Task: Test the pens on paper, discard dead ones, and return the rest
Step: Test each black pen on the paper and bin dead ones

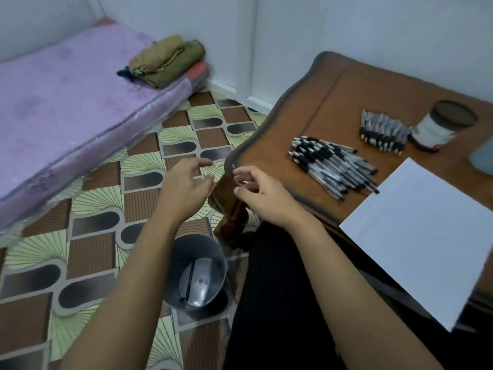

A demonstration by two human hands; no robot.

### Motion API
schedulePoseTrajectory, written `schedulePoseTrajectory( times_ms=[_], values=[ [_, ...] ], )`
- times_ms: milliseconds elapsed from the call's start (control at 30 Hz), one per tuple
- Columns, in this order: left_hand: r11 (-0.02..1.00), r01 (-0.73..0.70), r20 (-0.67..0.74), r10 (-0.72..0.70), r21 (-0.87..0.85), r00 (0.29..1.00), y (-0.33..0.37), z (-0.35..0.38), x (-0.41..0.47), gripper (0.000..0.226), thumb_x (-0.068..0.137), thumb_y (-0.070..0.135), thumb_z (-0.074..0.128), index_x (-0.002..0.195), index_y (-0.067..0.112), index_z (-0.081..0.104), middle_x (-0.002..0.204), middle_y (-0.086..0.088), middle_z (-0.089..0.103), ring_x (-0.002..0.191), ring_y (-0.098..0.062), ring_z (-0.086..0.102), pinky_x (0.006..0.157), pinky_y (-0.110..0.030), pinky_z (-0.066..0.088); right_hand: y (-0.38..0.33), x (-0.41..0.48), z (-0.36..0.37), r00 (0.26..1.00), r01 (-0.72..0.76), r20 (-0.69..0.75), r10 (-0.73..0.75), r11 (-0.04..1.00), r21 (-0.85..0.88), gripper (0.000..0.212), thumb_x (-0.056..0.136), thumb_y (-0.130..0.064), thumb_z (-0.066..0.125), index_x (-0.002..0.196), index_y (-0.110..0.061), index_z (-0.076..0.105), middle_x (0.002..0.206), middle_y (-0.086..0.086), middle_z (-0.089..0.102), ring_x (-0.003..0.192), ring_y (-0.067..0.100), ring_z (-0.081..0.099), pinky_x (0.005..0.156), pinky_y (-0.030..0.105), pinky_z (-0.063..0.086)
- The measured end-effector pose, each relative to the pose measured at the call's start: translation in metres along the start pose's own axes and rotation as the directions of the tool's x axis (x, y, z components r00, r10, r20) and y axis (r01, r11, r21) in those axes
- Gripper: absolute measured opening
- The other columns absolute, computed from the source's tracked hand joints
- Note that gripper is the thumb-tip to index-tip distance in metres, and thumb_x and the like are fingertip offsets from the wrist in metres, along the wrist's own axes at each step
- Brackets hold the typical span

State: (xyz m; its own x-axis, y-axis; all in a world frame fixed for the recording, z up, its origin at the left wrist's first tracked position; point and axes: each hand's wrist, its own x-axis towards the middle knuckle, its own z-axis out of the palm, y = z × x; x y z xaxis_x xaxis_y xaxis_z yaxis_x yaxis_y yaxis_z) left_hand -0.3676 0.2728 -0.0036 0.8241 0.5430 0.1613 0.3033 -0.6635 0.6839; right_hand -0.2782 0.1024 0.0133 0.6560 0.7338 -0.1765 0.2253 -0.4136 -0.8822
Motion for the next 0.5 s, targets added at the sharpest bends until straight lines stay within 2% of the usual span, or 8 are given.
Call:
schedulePoseTrajectory(
  times_ms=[100, 233, 300, 367, 433, 500],
  values=[
    [0.988, -0.150, 0.066, 0.149, 0.022, 0.987, 0.048, 0.009, 0.022, 0.031, 0.095, 0.025, 0.063, 0.126, 0.021, 0.065, 0.130, -0.001, 0.061, 0.115, -0.013, 0.053, 0.096, -0.031, 0.040, 0.006, -0.017, -0.052, 0.993, 0.015, -0.114, -0.016, 1.000, -0.004, 0.030, 0.098, -0.028, 0.059, 0.126, -0.035, 0.055, 0.126, -0.015, 0.060, 0.117, 0.001, 0.055, 0.097, 0.024, 0.044],
    [0.956, -0.291, 0.179, 0.283, 0.024, 0.942, 0.104, 0.042, 0.041, 0.033, 0.094, 0.023, 0.066, 0.126, 0.019, 0.066, 0.130, -0.005, 0.061, 0.121, -0.020, 0.055, 0.097, -0.022, 0.033, 0.025, -0.044, -0.117, 0.951, -0.038, -0.308, 0.010, 0.996, -0.085, 0.038, 0.098, -0.024, 0.058, 0.135, -0.028, 0.052, 0.128, -0.012, 0.056, 0.122, 0.007, 0.052, 0.102, 0.030, 0.043],
    [0.938, -0.347, 0.231, 0.333, 0.022, 0.914, 0.125, 0.067, 0.048, 0.033, 0.093, 0.023, 0.066, 0.125, 0.017, 0.066, 0.129, -0.006, 0.062, 0.120, -0.022, 0.057, 0.094, -0.019, 0.032, 0.038, -0.059, -0.145, 0.927, -0.103, -0.372, 0.048, 0.986, -0.128, 0.040, 0.097, -0.023, 0.057, 0.136, -0.026, 0.051, 0.123, -0.010, 0.055, 0.114, 0.011, 0.054, 0.090, 0.028, 0.047],
    [0.926, -0.377, 0.293, 0.352, 0.030, 0.889, 0.144, 0.094, 0.052, 0.034, 0.093, 0.023, 0.066, 0.126, 0.016, 0.066, 0.128, -0.008, 0.061, 0.119, -0.024, 0.056, 0.094, -0.021, 0.034, 0.059, -0.071, -0.167, 0.890, -0.156, -0.451, 0.075, 0.977, -0.146, 0.040, 0.096, -0.022, 0.057, 0.136, -0.024, 0.052, 0.122, -0.009, 0.054, 0.113, 0.014, 0.054, 0.083, 0.026, 0.044],
    [0.914, -0.405, 0.346, 0.371, 0.029, 0.862, 0.158, 0.120, 0.055, 0.035, 0.094, 0.025, 0.065, 0.127, 0.017, 0.065, 0.129, -0.009, 0.059, 0.121, -0.025, 0.053, 0.100, -0.025, 0.035, 0.083, -0.079, -0.184, 0.846, -0.239, -0.520, 0.117, 0.955, -0.174, 0.044, 0.095, -0.021, 0.058, 0.138, -0.021, 0.051, 0.128, -0.005, 0.053, 0.118, 0.017, 0.052, 0.092, 0.030, 0.041],
    [0.899, -0.436, 0.381, 0.390, 0.039, 0.838, 0.168, 0.144, 0.056, 0.032, 0.095, 0.028, 0.063, 0.127, 0.020, 0.065, 0.131, -0.006, 0.058, 0.126, -0.025, 0.048, 0.108, -0.035, 0.037, 0.108, -0.085, -0.197, 0.805, -0.326, -0.571, 0.160, 0.924, -0.201, 0.046, 0.094, -0.022, 0.058, 0.140, -0.020, 0.051, 0.141, 0.000, 0.052, 0.131, 0.021, 0.045, 0.106, 0.039, 0.037]
  ],
)
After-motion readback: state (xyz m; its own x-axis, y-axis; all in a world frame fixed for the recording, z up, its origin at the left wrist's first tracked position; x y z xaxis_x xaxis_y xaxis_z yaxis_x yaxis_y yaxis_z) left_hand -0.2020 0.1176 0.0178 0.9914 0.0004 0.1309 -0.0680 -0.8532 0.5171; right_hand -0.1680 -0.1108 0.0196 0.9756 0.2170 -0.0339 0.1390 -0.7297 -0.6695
